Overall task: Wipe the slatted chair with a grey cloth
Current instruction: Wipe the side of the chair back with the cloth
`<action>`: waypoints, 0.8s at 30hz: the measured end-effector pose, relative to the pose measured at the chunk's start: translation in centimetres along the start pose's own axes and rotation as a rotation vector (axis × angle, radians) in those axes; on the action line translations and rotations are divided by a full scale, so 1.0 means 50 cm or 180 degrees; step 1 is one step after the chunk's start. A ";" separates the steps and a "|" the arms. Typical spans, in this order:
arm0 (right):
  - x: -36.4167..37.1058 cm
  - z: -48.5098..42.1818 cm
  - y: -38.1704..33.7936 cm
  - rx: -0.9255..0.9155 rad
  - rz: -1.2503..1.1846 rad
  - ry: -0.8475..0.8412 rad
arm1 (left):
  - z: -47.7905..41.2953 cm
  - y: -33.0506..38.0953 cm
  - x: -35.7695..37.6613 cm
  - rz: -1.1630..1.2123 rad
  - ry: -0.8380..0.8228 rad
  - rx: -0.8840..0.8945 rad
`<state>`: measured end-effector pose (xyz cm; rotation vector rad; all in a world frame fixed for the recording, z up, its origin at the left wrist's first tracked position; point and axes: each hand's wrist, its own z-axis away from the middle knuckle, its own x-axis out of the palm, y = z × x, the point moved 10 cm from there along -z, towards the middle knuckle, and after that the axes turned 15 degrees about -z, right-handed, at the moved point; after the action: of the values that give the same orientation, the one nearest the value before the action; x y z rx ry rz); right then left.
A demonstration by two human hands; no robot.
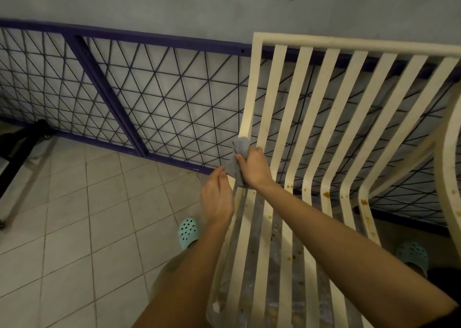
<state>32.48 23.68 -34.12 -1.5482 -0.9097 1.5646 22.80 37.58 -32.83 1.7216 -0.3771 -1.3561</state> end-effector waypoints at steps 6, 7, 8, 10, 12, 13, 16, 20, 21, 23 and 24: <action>-0.001 0.004 -0.042 -0.1094 0.0139 -0.0600 | 0.000 0.009 0.005 -0.0016 -0.0055 0.0115; 0.022 0.023 -0.037 -0.1237 0.0386 -0.0844 | -0.001 0.008 0.004 0.0030 -0.0043 0.0100; 0.044 0.046 -0.031 -0.1435 0.0673 -0.1006 | -0.002 0.007 0.005 0.0076 -0.0039 0.0093; 0.064 0.091 -0.036 -0.1778 0.0894 -0.1190 | -0.001 0.006 0.001 0.0185 0.0021 0.0107; 0.053 0.104 -0.042 -0.1809 0.0628 -0.1284 | -0.002 0.007 -0.002 0.0222 0.0061 0.0132; 0.046 0.097 -0.044 -0.1803 0.0579 -0.1361 | -0.002 0.005 -0.001 0.0186 0.0056 0.0133; 0.034 0.063 -0.044 -0.1840 0.0912 -0.1615 | -0.006 0.005 0.008 0.0081 -0.0011 0.0108; 0.015 -0.017 -0.060 -0.2021 0.1495 -0.1462 | -0.001 0.006 0.011 0.0242 -0.0172 -0.0050; 0.011 -0.038 -0.069 -0.2045 0.1645 -0.1376 | -0.001 0.005 0.011 0.0331 -0.0213 -0.0099; 0.005 -0.074 -0.083 -0.1986 0.1852 -0.1261 | -0.001 0.001 0.010 0.0450 -0.0251 -0.0205; 0.003 -0.085 -0.088 -0.1944 0.1883 -0.1211 | -0.001 -0.001 0.009 0.0465 -0.0256 -0.0244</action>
<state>36.83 25.81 -30.40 -2.1208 -1.3049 2.1851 22.98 37.29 -33.16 1.5496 -0.4809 -1.3193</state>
